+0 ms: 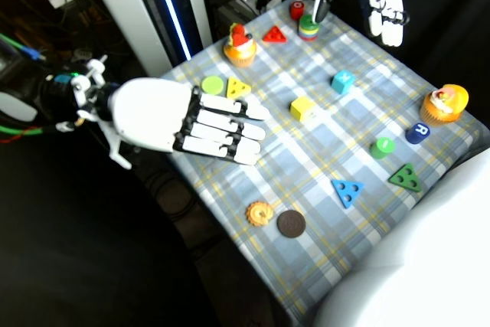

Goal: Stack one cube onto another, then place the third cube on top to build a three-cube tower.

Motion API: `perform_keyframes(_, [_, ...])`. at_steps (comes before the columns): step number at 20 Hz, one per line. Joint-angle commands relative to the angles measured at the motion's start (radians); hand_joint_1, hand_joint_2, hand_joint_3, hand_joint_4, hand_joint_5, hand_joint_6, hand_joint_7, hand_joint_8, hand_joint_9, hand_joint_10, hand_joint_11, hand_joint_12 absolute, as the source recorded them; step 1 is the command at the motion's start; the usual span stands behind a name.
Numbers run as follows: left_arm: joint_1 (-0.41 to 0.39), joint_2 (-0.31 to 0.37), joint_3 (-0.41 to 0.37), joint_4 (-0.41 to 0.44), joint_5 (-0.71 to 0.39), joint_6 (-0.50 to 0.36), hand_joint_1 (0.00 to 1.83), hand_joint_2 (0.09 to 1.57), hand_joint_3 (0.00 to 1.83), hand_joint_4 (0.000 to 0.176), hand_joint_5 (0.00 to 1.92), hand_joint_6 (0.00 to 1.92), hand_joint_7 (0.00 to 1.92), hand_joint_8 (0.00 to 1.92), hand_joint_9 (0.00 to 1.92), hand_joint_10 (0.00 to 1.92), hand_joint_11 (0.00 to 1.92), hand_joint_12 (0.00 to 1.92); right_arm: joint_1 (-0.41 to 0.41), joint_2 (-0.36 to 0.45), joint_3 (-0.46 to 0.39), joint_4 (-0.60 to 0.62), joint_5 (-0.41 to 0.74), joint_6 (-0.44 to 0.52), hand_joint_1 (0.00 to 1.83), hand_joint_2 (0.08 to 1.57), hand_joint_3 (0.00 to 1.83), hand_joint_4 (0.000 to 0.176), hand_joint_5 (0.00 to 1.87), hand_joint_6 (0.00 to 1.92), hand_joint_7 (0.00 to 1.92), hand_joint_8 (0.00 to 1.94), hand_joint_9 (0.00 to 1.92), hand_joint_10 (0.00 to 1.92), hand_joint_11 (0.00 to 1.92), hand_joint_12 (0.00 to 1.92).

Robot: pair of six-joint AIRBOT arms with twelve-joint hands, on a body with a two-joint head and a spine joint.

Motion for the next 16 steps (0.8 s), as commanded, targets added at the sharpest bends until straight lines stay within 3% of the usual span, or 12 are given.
perform_keyframes(1, [-0.007,-0.003,0.005,0.012,-0.108,0.004,0.55,0.99,0.01,0.176,0.46,0.01,0.45,0.01,0.44,0.02,0.08,0.59,0.016,-0.004,0.004,0.021,0.116,0.002,0.78,1.21,0.0,0.0,0.67,0.0,0.56,0.01,0.49,0.03,0.01,1.13])
perform_keyframes(3, [-0.018,-0.018,0.004,-0.014,-0.092,0.097,0.57,0.99,0.0,0.176,0.44,0.0,0.44,0.0,0.42,0.01,0.05,0.57,0.016,-0.008,0.005,0.021,0.113,0.002,0.79,1.21,0.0,0.0,0.68,0.01,0.56,0.0,0.49,0.03,0.02,1.14])
perform_keyframes(5, [-0.044,-0.053,0.018,-0.065,-0.055,0.249,0.63,0.96,0.0,0.176,0.44,0.0,0.43,0.0,0.4,0.0,0.0,0.52,0.016,-0.015,0.012,0.019,0.11,0.002,0.74,1.22,0.0,0.0,0.72,0.0,0.57,0.0,0.51,0.01,0.03,1.18])
perform_keyframes(9, [-0.1,-0.117,0.074,-0.161,0.019,0.424,0.65,0.95,0.0,0.176,0.47,0.01,0.47,0.01,0.45,0.01,0.0,0.54,0.019,-0.015,0.012,0.016,0.11,0.013,0.78,1.22,0.0,0.0,0.74,0.0,0.56,0.0,0.48,0.0,0.0,1.19])
perform_keyframes(16, [-0.173,-0.215,0.182,-0.315,0.127,0.637,0.71,0.97,0.0,0.174,0.66,0.01,0.52,0.0,0.44,0.0,0.0,0.36,0.02,-0.015,0.008,0.008,0.11,0.018,0.71,1.23,0.0,0.0,0.75,0.0,0.56,0.0,0.48,0.01,0.0,1.19])
